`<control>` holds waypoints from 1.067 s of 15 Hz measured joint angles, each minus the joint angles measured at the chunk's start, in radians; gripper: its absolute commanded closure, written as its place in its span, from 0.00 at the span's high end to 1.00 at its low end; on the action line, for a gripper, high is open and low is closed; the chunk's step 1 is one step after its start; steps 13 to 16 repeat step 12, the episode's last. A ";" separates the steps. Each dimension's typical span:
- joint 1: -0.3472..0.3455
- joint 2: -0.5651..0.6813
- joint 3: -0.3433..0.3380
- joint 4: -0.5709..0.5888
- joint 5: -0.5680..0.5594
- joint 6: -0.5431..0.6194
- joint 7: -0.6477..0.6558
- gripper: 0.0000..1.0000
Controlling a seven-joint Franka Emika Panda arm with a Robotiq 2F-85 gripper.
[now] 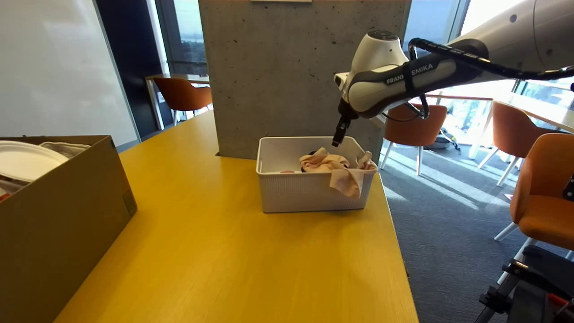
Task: Fold the shirt and place it in the basket
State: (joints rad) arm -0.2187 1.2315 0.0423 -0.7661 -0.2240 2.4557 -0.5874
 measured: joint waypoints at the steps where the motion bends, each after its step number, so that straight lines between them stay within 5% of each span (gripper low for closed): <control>1: 0.001 0.000 0.002 0.000 0.011 -0.006 -0.004 1.00; 16: 0.027 -0.215 0.065 -0.170 0.028 -0.187 0.071 1.00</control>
